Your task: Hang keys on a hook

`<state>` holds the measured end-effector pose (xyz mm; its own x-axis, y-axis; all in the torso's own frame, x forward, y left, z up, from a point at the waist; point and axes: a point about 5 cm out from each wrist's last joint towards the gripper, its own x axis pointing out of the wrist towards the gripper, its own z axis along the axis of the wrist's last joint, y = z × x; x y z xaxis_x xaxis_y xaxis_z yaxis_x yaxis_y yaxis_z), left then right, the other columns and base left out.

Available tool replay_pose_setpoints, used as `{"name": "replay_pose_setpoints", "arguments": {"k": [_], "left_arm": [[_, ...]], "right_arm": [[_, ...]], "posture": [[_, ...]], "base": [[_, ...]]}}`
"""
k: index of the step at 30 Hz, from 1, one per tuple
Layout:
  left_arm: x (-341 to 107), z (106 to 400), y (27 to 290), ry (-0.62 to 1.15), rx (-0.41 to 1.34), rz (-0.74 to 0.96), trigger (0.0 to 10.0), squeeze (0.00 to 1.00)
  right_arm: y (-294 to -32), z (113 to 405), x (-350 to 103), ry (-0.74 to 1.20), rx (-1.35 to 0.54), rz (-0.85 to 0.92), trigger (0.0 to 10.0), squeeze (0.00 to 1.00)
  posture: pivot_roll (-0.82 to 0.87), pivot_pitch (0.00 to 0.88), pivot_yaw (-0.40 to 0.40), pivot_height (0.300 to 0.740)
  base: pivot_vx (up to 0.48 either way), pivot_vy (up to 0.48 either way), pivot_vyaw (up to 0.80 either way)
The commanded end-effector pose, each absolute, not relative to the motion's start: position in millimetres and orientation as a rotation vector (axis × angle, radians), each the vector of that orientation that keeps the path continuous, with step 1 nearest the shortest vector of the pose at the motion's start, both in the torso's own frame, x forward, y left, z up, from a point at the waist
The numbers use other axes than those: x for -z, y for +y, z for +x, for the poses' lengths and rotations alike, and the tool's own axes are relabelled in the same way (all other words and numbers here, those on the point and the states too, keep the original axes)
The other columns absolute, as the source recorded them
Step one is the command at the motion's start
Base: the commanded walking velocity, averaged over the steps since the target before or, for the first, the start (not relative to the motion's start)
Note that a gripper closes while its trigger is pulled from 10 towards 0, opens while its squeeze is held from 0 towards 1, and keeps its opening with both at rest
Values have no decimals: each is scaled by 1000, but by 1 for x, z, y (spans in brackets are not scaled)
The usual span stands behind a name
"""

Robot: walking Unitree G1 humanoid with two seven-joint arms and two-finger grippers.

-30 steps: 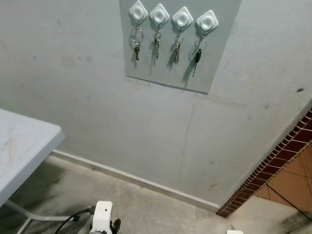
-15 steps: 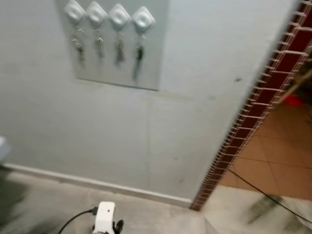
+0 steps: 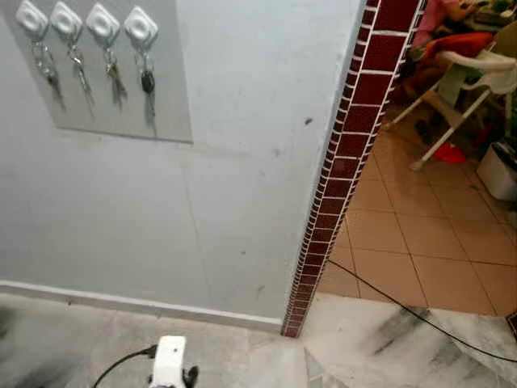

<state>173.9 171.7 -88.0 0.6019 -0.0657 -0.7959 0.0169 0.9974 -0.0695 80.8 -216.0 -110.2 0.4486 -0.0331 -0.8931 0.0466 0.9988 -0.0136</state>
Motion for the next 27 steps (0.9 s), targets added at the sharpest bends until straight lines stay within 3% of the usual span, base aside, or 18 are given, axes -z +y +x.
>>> {"name": "replay_pose_setpoints", "arguments": {"k": [1,18,27], "left_arm": [[88,175,170,930,49,-58,10000,0],[88,176,167,931,57,-58,10000,0],[88,176,167,929,57,-64,10000,0]], "right_arm": [[-201,90,111,1082,9,45,10000,0],[-201,93,110,1079,29,82,10000,0],[-202,95,109,1065,29,93,10000,0]], "posture": [[24,0,-8,699],[29,0,-8,699],[31,0,-6,740]], "base": [[0,0,0],[0,0,0],[0,0,0]]}}
